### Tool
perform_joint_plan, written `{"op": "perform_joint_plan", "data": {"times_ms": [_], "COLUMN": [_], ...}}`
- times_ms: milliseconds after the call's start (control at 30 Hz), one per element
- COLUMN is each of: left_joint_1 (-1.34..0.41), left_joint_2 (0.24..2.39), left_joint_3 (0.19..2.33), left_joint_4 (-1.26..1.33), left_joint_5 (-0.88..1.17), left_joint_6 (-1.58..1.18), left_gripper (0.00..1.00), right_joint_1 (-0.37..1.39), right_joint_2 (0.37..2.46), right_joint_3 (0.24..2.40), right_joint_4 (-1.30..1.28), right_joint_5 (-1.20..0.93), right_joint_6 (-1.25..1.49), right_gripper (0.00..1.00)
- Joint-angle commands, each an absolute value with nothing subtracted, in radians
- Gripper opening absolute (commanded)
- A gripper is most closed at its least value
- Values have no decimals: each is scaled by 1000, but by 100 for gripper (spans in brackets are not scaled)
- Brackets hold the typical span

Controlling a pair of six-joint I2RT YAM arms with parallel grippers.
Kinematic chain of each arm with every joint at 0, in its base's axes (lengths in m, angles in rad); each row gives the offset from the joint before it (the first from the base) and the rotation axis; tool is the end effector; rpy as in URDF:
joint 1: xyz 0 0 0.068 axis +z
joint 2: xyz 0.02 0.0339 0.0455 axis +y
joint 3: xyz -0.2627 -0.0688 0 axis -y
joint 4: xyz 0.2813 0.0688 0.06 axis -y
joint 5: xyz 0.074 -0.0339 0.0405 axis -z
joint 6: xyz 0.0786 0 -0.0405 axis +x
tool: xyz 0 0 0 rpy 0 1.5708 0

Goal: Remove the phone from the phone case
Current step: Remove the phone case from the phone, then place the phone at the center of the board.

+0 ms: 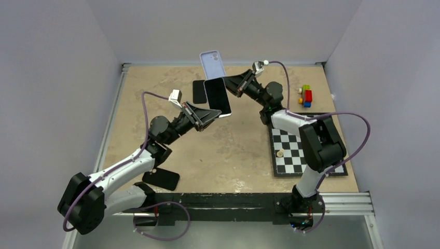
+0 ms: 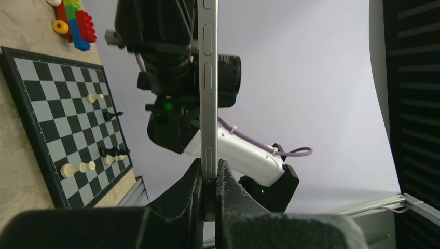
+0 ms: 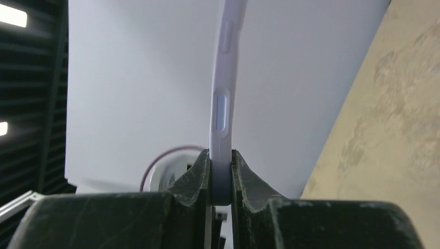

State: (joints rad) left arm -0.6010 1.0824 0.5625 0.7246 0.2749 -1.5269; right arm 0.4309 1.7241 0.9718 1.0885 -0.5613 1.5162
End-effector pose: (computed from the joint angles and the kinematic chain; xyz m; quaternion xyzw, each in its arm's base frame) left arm 0.2496 -0.1970 0.2882 -0.1841 0.6069 -0.7137 0.2974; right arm 0.3815 0.2214 0.2711 0.0938 0.5929 0.7381 0.3081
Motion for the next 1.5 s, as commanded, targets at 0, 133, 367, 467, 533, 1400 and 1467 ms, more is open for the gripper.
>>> {"op": "perform_joint_plan", "data": {"times_ms": [0, 133, 367, 467, 533, 1400, 1467], "left_joint_1": [-612, -611, -571, -557, -552, -92, -85], "left_joint_2": [1067, 1035, 997, 997, 1021, 1923, 2002], "left_joint_3": [568, 562, 594, 687, 746, 1519, 1622], "left_joint_4": [848, 813, 545, 237, 65, -482, -557], "left_joint_5": [301, 291, 326, 295, 240, 368, 400], "left_joint_6": [-1526, -1497, -1342, -1108, -969, -465, -418], "left_gripper": [0, 0, 0, 0, 0, 0, 0], "right_joint_1": [420, 396, 334, 329, 328, 327, 326], "right_joint_2": [1767, 1780, 1636, 1479, 1357, 774, 761], "right_joint_3": [1094, 1087, 972, 945, 943, 842, 841], "right_joint_4": [1090, 1059, 616, 289, 126, -180, -183], "right_joint_5": [-477, -486, -497, -348, -255, -309, -308], "right_joint_6": [1526, 1488, 1073, 765, 616, 497, 497], "right_gripper": [0, 0, 0, 0, 0, 0, 0]}}
